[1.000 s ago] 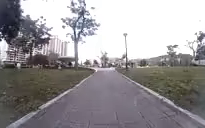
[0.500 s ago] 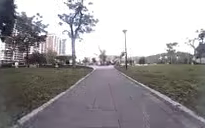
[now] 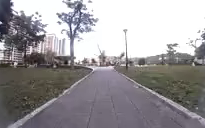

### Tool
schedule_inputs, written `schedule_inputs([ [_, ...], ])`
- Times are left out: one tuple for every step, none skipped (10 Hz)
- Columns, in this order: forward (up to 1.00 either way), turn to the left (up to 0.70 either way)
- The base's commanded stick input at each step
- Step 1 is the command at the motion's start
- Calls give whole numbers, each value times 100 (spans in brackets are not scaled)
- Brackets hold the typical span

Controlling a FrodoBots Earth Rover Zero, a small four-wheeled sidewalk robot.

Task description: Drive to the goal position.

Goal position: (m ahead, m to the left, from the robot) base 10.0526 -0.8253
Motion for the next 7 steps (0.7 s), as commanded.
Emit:
schedule_inputs([
  [100,0],
  [100,0],
  [100,0],
  [100,0],
  [100,-18],
  [100,-38],
  [100,-5],
])
